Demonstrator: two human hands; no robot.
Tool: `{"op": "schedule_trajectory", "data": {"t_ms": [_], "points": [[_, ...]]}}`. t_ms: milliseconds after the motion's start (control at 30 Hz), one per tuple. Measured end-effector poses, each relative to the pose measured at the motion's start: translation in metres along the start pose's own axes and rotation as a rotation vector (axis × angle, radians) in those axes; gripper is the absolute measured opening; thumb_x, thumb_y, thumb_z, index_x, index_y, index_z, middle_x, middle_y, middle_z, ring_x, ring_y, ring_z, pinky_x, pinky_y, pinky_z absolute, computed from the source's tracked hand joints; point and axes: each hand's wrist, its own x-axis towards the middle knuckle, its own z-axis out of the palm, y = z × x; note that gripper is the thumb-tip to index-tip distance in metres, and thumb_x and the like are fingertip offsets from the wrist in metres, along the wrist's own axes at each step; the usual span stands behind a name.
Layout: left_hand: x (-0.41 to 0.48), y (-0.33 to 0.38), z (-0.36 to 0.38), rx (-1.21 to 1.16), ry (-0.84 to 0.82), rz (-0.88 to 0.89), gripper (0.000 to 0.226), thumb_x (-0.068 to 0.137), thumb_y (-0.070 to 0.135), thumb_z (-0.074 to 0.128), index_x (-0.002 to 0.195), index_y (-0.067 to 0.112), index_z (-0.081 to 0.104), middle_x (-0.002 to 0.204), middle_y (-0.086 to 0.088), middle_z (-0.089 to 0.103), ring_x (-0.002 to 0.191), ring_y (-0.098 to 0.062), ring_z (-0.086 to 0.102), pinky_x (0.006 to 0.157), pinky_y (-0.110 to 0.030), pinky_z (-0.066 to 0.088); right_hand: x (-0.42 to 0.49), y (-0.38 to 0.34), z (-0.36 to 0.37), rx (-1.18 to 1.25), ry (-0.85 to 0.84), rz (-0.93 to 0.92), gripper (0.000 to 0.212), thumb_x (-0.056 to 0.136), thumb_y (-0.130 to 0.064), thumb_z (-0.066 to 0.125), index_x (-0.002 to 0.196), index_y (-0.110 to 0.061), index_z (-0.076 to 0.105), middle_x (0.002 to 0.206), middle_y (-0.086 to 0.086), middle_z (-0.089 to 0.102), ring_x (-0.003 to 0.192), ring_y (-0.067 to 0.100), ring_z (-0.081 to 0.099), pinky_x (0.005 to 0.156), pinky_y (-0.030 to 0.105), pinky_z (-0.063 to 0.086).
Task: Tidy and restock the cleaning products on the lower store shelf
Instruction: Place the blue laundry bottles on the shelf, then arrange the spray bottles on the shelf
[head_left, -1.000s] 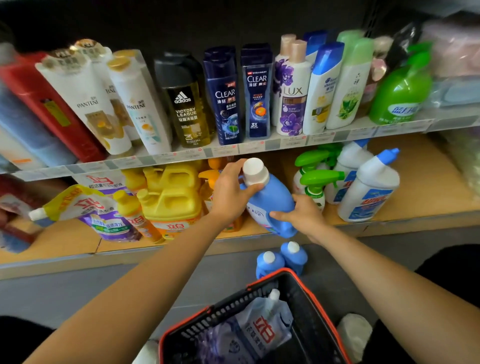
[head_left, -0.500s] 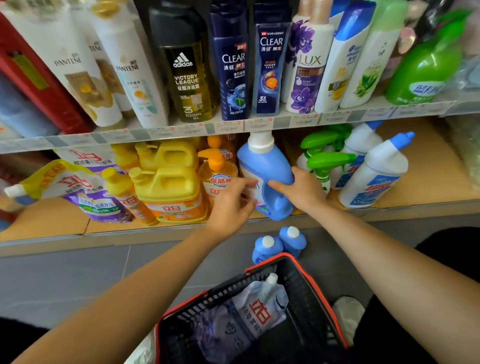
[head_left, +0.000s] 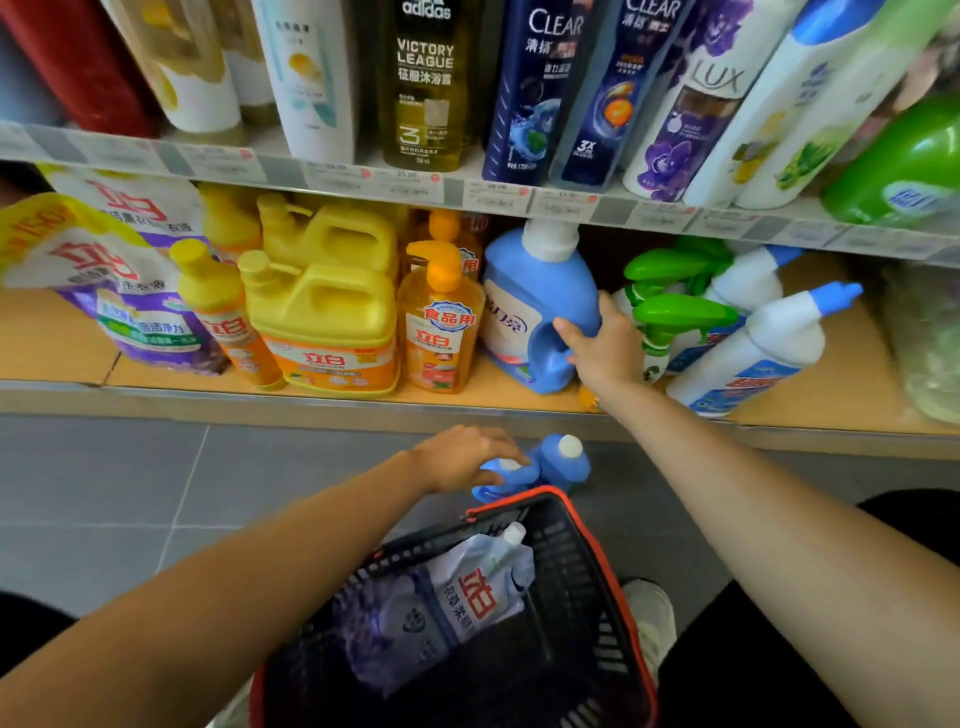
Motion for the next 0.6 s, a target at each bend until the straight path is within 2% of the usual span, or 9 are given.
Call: {"op": "schedule_trajectory", "data": {"t_ms": [67, 100, 267, 333, 367, 467, 600], "points": [[-0.003, -0.008, 0.0, 0.016, 0.07, -0.021, 0.038, 0.094, 0.028, 0.07, 0.13, 0.02, 0.062, 0.131, -0.005, 0.059, 0.116, -0.032, 0.059, 0.09, -0.043, 0.048, 0.009, 0.005, -0.001, 0.046, 0.021, 0.005, 0.063, 0.095, -0.03, 0.065, 0.149, -0.009, 0.04, 0.146, 0.013, 0.052, 0.133, 0.03, 0.049, 0.106, 0.033, 0.039], [-0.005, -0.012, 0.002, 0.008, 0.114, -0.036, 0.034, 0.093, 0.028, 0.071, 0.125, 0.019, 0.063, 0.127, -0.005, 0.059, 0.112, -0.033, 0.06, 0.087, -0.041, 0.048, 0.013, 0.008, -0.001, 0.083, 0.019, -0.001, 0.066, 0.096, -0.027, 0.065, 0.152, -0.01, 0.036, 0.149, 0.01, 0.049, 0.136, 0.027, 0.046, 0.105, 0.029, 0.036], [-0.011, -0.025, 0.01, -0.129, 0.26, -0.107, 0.039, 0.088, 0.026, 0.078, 0.123, 0.014, 0.066, 0.122, -0.008, 0.061, 0.11, -0.031, 0.059, 0.087, -0.036, 0.045, 0.019, 0.025, 0.003, 0.14, 0.001, -0.083, 0.081, 0.088, -0.023, 0.075, 0.154, -0.013, 0.03, 0.142, 0.001, 0.055, 0.125, 0.012, 0.053, 0.096, 0.017, 0.038], [-0.01, -0.026, 0.014, -0.169, 0.268, -0.115, 0.037, 0.089, 0.028, 0.077, 0.122, 0.015, 0.066, 0.121, -0.007, 0.061, 0.11, -0.029, 0.059, 0.087, -0.035, 0.045, 0.019, 0.029, 0.007, 0.118, 0.006, -0.094, 0.092, 0.083, -0.028, 0.08, 0.156, -0.014, 0.026, 0.133, -0.004, 0.057, 0.11, 0.012, 0.061, 0.093, 0.023, 0.045], [-0.01, -0.026, 0.016, -0.185, 0.266, -0.123, 0.036, 0.09, 0.03, 0.076, 0.122, 0.016, 0.065, 0.122, -0.006, 0.061, 0.11, -0.028, 0.058, 0.087, -0.036, 0.045, 0.021, 0.029, 0.01, 0.115, 0.015, -0.092, 0.096, 0.08, -0.03, 0.081, 0.156, -0.015, 0.025, 0.135, -0.003, 0.057, 0.109, 0.017, 0.064, 0.095, 0.029, 0.048], [-0.009, -0.023, 0.02, -0.221, 0.258, -0.162, 0.035, 0.09, 0.032, 0.076, 0.12, 0.021, 0.062, 0.118, 0.001, 0.066, 0.104, -0.028, 0.061, 0.084, -0.04, 0.049, 0.035, 0.023, 0.02, 0.147, 0.066, -0.079, 0.095, 0.08, -0.032, 0.082, 0.155, -0.012, 0.027, 0.148, 0.006, 0.051, 0.132, 0.024, 0.051, 0.108, 0.04, 0.043], [-0.008, -0.019, 0.019, -0.283, 0.303, -0.22, 0.034, 0.089, 0.027, 0.078, 0.12, 0.02, 0.066, 0.116, 0.002, 0.071, 0.099, -0.027, 0.065, 0.087, -0.043, 0.051, 0.052, 0.02, 0.028, 0.237, 0.066, -0.046, 0.092, 0.086, -0.024, 0.077, 0.157, -0.011, 0.02, 0.153, 0.01, 0.043, 0.14, 0.024, 0.043, 0.113, 0.043, 0.039]]}}
